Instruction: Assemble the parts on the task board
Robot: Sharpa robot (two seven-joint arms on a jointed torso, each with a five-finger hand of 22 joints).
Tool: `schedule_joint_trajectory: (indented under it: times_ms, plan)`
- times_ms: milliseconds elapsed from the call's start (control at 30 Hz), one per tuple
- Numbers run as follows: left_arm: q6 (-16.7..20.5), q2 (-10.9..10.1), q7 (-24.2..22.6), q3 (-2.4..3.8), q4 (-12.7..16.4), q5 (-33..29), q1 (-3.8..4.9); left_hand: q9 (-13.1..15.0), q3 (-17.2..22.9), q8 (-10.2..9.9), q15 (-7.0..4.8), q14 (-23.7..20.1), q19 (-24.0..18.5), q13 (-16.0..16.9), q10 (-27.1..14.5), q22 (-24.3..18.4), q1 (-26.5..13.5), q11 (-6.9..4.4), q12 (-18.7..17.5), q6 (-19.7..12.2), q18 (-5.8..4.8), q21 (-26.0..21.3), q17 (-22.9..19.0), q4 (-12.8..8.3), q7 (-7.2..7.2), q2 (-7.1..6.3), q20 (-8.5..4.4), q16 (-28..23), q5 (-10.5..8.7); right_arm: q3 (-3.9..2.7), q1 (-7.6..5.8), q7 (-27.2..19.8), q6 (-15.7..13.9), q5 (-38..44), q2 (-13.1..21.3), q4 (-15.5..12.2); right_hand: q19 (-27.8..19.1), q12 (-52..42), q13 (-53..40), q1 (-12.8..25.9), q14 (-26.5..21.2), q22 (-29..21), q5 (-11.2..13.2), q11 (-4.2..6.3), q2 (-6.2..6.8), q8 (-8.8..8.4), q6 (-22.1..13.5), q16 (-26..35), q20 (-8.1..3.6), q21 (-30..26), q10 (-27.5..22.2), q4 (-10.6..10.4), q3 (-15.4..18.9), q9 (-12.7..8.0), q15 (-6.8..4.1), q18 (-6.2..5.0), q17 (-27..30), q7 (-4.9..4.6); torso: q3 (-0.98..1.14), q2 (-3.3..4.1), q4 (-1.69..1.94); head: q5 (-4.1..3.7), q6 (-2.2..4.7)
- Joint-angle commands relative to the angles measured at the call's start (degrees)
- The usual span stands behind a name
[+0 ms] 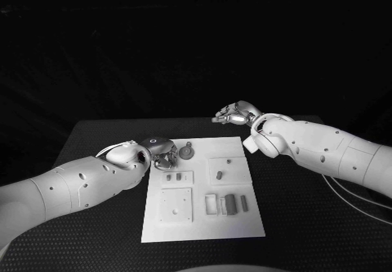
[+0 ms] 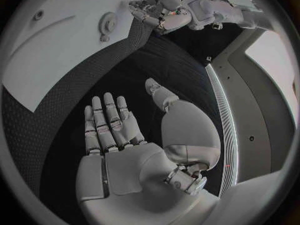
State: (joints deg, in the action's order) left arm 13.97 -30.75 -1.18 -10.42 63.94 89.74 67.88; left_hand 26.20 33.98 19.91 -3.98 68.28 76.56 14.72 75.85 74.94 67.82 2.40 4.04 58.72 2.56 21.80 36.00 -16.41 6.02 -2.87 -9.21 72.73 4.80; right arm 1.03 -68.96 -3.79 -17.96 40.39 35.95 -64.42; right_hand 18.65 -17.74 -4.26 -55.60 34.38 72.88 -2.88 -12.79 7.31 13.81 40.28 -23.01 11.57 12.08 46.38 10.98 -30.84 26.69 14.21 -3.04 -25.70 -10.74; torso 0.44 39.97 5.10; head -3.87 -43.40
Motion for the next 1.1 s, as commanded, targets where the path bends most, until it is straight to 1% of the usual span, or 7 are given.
schedule_joint_trajectory:
  times_ms: [33,367,700,933,1100]
  plan:
    - [-0.6,0.3,-0.5,0.02,-0.1,0.3,-0.01,0.1,0.3,0.4,-0.11,0.5,-0.2,0.1,0.4,1.3,0.0,-0.05,0.3,0.8,2.9,0.2,0.1,-0.1,0.4,0.39,-0.37,0.3,-0.38,-0.03,0.04,-0.5,0.8,0.1,-0.1,0.0,0.3,-0.3,0.1,0.0,-0.4,0.1,0.1,-0.01,-0.74,0.27,-0.5,-0.1,0.02,-0.2,-0.3,0.0,0.4,-0.1,0.18,0.03,-0.1,-2.9,0.03,0.02,-0.01,0.01,-0.05]
    - [-0.9,0.6,-0.5,-0.02,-0.5,0.3,-0.29,0.1,0.3,0.4,-0.11,0.5,-0.2,0.1,0.4,1.3,0.0,-0.05,0.3,0.8,2.89,0.2,0.1,-0.1,0.41,0.39,-0.37,0.3,-0.38,-0.02,0.05,-0.5,0.8,0.1,0.0,0.0,0.3,-0.3,0.1,0.0,-0.4,0.1,0.1,-0.01,-0.77,0.29,-0.5,-0.1,0.02,-0.3,-0.3,0.0,0.4,-0.1,0.18,0.03,-0.1,-2.9,0.03,0.0,0.01,-0.04,-0.11]
    - [-1.1,0.8,-0.5,-0.03,-0.6,0.4,-0.34,0.1,0.4,0.4,-0.1,0.5,-0.2,0.1,0.4,1.3,0.0,-0.04,0.2,0.8,2.88,0.2,0.1,-0.1,0.41,0.41,-0.38,0.3,-0.38,-0.02,0.06,-0.6,0.8,0.1,0.0,0.0,0.3,-0.4,0.1,0.0,-0.4,0.1,0.1,-0.01,-0.76,0.32,-0.5,-0.1,0.02,-0.3,-0.3,0.0,0.5,-0.1,0.18,0.02,-0.1,-2.9,0.04,-0.01,0.03,-0.15,-0.16]
    - [-1.0,1.2,-0.7,-0.04,-1.2,0.4,-0.93,0.1,0.4,0.4,-0.1,0.5,-0.2,0.2,0.4,1.3,0.0,-0.04,0.2,0.7,2.87,0.2,0.1,-0.1,0.42,0.43,-0.38,0.3,-0.38,-0.02,0.07,-0.5,0.8,0.1,0.0,0.0,0.3,-0.4,0.1,0.0,-0.4,0.2,0.1,-0.01,-0.77,0.33,-0.5,-0.1,0.02,-0.3,-0.3,0.0,0.5,-0.1,0.19,0.02,-0.1,-2.9,0.01,0.03,-0.01,-0.19,-0.17]
    - [-0.9,1.4,-0.8,-0.04,-1.4,0.4,-1.1,0.1,0.4,0.4,-0.1,0.4,-0.3,0.2,0.3,1.3,0.0,-0.03,0.2,0.7,2.86,0.2,0.1,-0.1,0.43,0.43,-0.38,0.3,-0.38,-0.02,0.11,-0.6,0.8,0.1,0.0,0.0,0.3,-0.4,0.1,0.0,-0.5,0.2,0.1,-0.01,-0.77,0.35,-0.5,-0.1,0.03,-0.4,-0.3,0.1,0.5,-0.1,0.19,0.02,-0.1,-2.9,0.03,0.01,-0.03,-0.26,-0.14]
